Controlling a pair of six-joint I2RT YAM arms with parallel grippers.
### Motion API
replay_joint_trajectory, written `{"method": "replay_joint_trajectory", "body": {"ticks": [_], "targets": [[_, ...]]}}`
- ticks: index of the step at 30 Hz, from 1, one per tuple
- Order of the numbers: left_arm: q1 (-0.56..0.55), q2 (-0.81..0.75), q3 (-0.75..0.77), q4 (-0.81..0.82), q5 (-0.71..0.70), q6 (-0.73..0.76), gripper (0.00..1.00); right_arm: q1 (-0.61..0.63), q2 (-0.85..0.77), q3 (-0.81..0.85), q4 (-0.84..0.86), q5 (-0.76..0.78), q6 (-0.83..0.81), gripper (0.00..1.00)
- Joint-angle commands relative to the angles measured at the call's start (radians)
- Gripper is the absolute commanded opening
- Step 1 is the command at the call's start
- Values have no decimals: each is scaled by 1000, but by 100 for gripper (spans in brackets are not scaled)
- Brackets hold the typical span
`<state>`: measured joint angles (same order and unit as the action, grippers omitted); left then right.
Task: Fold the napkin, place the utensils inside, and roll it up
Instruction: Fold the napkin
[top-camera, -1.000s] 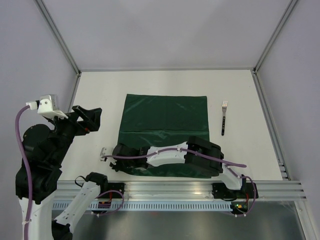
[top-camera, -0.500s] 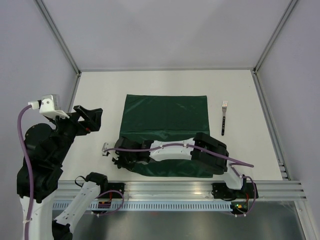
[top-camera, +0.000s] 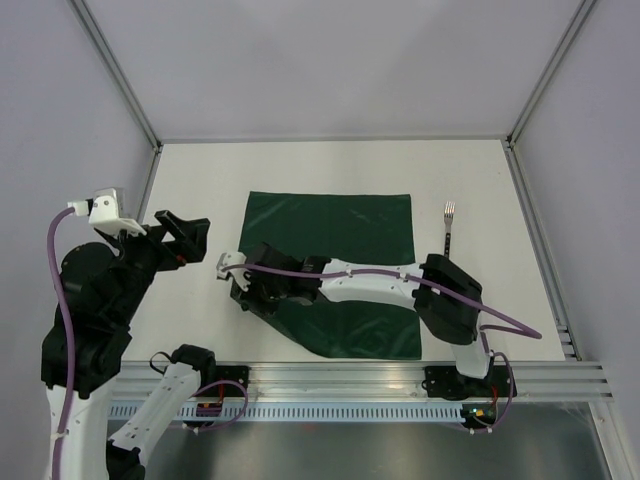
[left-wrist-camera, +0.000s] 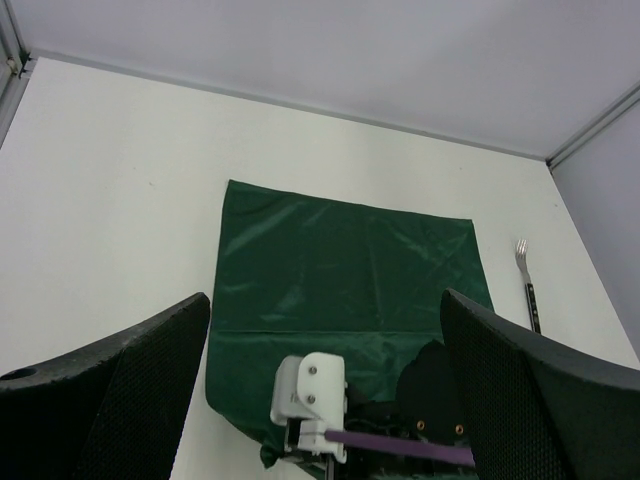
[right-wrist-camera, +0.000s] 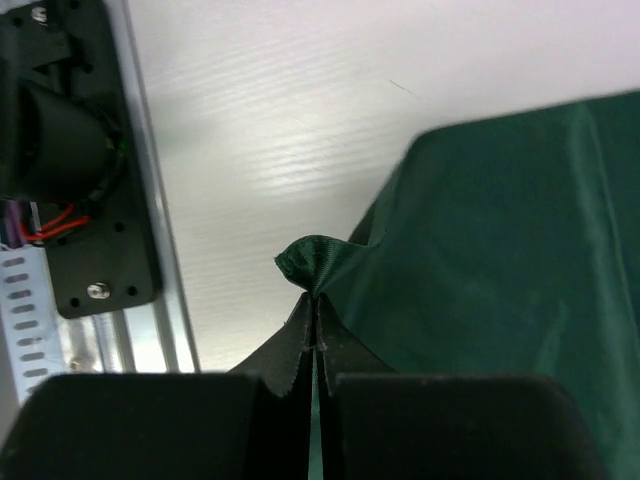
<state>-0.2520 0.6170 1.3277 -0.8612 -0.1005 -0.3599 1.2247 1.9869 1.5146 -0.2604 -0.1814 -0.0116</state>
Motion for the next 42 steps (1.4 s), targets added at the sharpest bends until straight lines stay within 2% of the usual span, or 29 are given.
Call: {"method": "replay_joint_trajectory", "body": {"ticks": [1, 15, 42], "targets": [[3, 6, -12, 27, 27, -16, 100, -62, -68, -33, -34, 29, -5, 1], [2, 35, -56, 83, 76, -21, 100, -370, -186, -186, -25, 60, -82, 0], [2, 79, -150, 175, 134, -14, 100, -740, -234, -241, 18, 66, -108, 0]]}}
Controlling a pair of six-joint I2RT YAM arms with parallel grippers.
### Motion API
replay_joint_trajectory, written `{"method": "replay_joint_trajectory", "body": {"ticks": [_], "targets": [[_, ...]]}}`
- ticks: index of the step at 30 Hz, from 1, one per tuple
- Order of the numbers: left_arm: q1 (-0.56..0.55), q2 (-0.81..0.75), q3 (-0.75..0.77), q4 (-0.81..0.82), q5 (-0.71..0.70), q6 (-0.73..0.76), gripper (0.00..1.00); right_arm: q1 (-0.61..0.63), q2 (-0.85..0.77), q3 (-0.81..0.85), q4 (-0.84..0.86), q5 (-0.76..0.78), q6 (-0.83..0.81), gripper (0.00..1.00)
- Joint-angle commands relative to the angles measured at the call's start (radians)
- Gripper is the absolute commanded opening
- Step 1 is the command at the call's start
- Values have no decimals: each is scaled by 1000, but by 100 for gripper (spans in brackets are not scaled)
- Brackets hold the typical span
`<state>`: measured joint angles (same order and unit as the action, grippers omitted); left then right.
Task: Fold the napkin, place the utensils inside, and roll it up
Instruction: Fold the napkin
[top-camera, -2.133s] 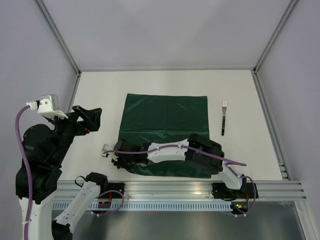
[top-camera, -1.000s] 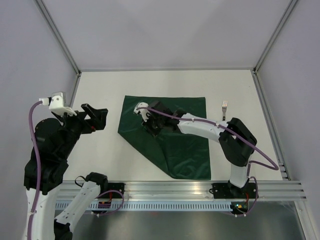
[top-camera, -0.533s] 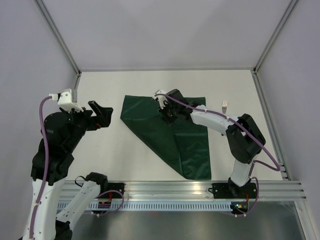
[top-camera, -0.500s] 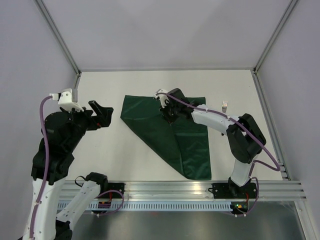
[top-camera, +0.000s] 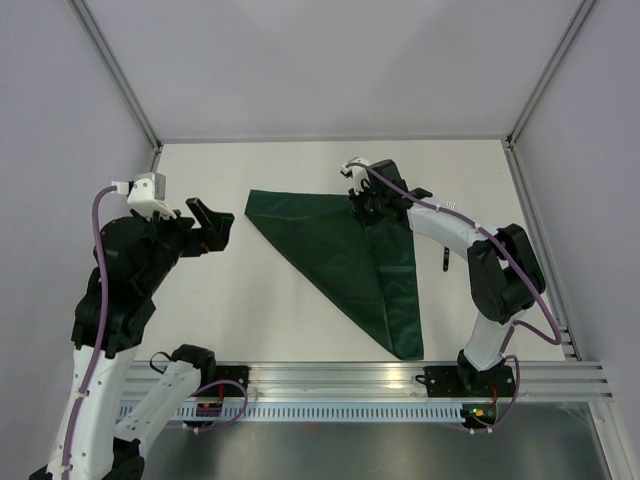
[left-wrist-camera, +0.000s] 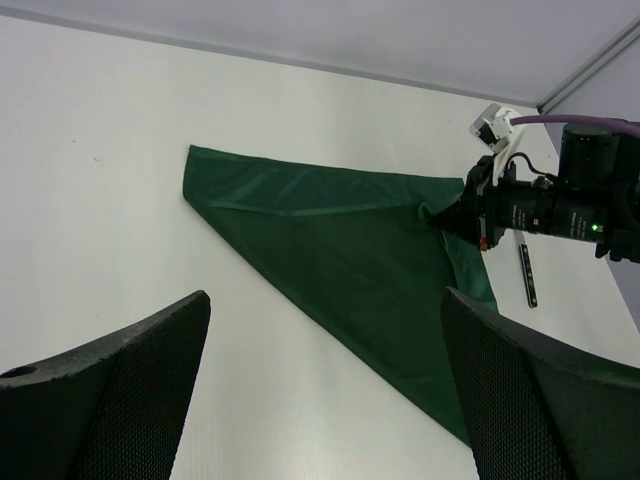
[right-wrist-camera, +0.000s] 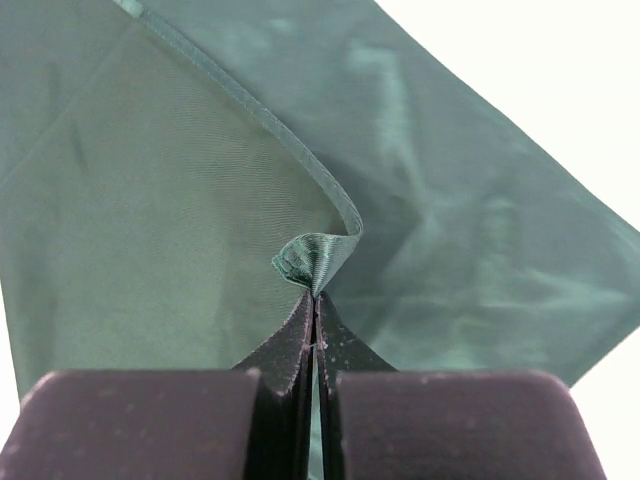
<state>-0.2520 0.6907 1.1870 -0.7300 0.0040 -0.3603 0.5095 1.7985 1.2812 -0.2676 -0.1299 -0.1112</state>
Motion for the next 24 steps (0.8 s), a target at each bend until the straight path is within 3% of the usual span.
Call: {"method": "replay_joint_trajectory", "body": {"ticks": [1, 24], "targets": [[2, 4, -10, 47, 31, -14, 100, -34, -44, -8, 30, 15, -10, 0], [3, 9, -44, 69, 48, -12, 100, -201, -1, -3, 62, 21, -15, 0]]}}
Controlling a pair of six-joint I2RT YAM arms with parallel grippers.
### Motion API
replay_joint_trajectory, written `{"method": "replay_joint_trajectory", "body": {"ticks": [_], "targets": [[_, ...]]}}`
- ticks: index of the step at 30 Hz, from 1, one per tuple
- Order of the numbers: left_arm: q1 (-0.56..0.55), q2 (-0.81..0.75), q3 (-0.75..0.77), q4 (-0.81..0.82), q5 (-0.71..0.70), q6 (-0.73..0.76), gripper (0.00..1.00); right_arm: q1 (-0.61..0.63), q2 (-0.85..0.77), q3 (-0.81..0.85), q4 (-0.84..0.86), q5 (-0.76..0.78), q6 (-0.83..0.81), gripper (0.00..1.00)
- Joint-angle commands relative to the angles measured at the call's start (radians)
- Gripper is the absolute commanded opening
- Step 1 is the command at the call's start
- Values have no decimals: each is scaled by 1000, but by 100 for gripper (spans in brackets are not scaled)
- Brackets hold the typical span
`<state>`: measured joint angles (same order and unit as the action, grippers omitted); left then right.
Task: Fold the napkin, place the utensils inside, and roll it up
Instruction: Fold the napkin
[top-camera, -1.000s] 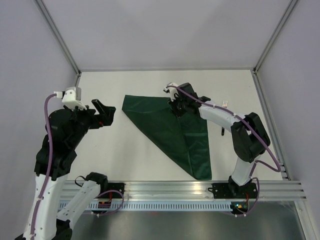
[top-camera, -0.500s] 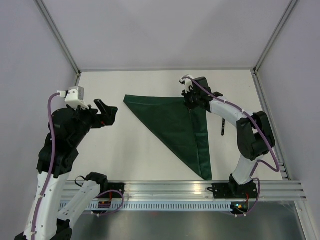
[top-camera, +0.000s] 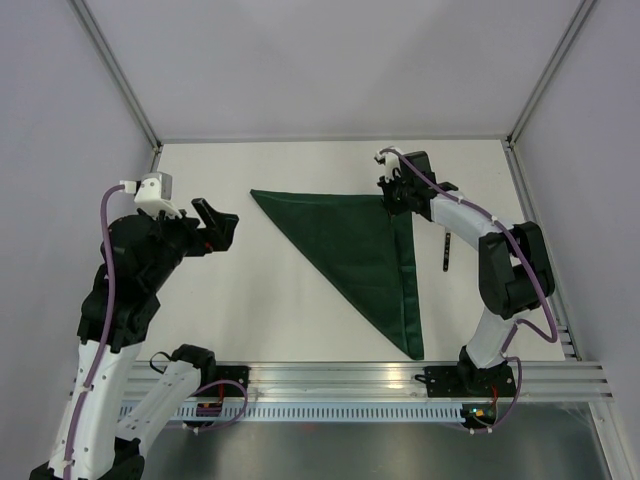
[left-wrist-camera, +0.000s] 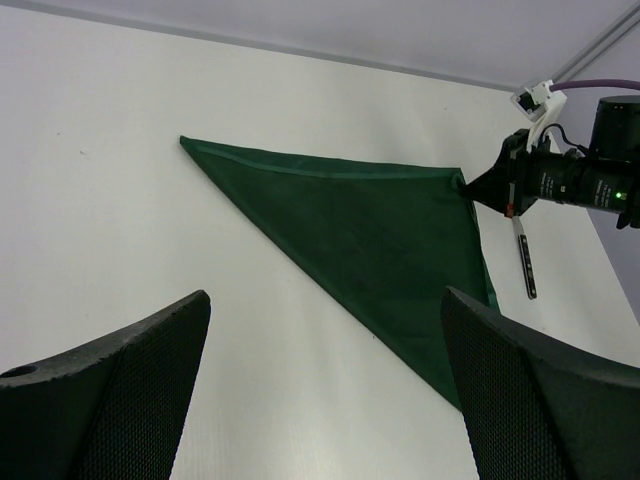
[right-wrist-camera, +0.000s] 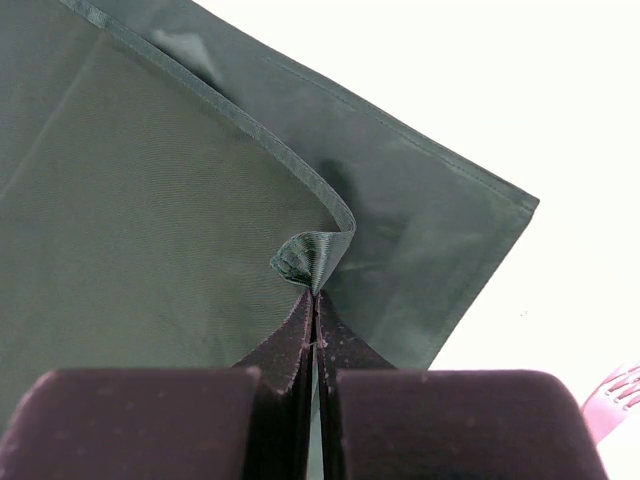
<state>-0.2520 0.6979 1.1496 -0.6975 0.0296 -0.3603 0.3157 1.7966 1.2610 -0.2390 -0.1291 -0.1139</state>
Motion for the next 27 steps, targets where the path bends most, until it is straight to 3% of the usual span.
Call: {"method": "replay_joint_trajectory", "body": {"ticks": [1, 27], "targets": [[2, 2, -8, 38, 20, -11, 100, -9, 3, 20, 33, 23, -12, 0], [3, 9, -24, 39, 13, 3, 100, -47, 84, 101, 29, 48, -17, 0]]}}
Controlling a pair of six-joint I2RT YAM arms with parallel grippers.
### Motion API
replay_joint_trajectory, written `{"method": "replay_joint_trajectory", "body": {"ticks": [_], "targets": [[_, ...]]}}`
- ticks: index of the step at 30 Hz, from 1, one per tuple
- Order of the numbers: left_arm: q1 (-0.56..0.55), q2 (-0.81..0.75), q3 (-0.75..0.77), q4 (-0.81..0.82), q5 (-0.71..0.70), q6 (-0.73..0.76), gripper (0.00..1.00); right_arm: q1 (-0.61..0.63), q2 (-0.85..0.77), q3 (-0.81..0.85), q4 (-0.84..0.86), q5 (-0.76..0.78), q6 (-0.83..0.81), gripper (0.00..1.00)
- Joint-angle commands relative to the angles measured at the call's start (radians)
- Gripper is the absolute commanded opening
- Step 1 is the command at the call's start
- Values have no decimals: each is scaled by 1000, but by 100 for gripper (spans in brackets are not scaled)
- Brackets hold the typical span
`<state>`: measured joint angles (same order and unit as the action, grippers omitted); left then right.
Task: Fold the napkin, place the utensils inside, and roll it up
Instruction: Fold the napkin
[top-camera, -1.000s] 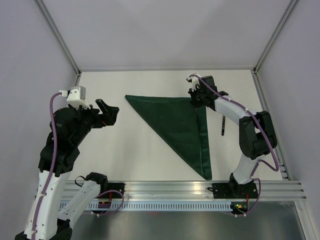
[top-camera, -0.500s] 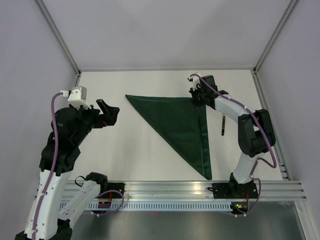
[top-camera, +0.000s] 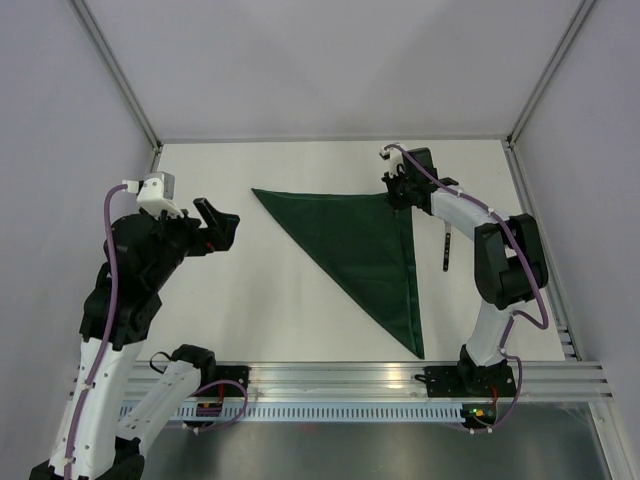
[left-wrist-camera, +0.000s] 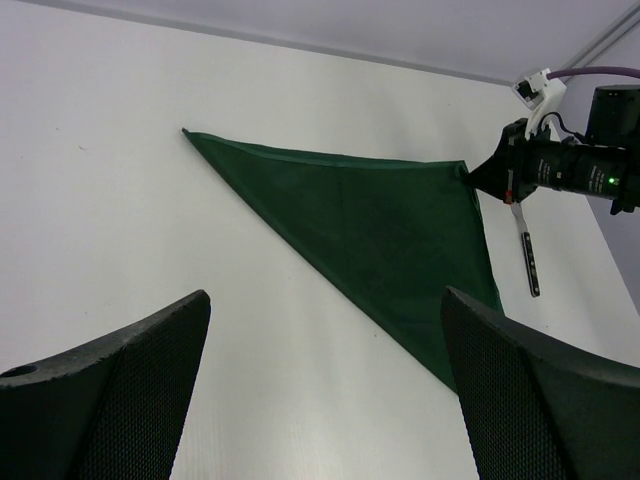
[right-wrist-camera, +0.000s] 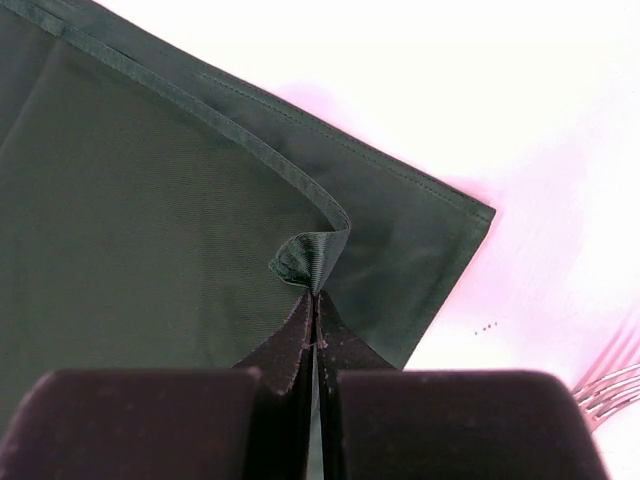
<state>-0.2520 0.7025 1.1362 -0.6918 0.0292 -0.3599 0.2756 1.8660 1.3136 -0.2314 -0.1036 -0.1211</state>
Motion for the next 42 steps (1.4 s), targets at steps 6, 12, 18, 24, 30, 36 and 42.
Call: {"method": "replay_joint_trajectory", "body": {"ticks": [6, 12, 18, 24, 30, 36, 42], "targets": [[3, 8, -15, 35, 12, 6, 100, -16, 30, 67, 23, 24, -5, 1], [3, 8, -19, 34, 11, 7, 100, -30, 41, 81, 24, 19, 1, 0], [3, 11, -21, 37, 11, 7, 100, -49, 42, 85, 24, 12, 6, 0], [3, 11, -29, 38, 12, 7, 100, -56, 51, 78, 27, 8, 6, 0], [2, 12, -32, 41, 14, 7, 100, -59, 65, 73, 29, 13, 1, 0], [3, 8, -35, 41, 14, 7, 100, -62, 78, 73, 33, 22, -2, 0], [3, 9, -39, 41, 14, 7, 100, -67, 91, 70, 37, 36, -2, 0]]}}
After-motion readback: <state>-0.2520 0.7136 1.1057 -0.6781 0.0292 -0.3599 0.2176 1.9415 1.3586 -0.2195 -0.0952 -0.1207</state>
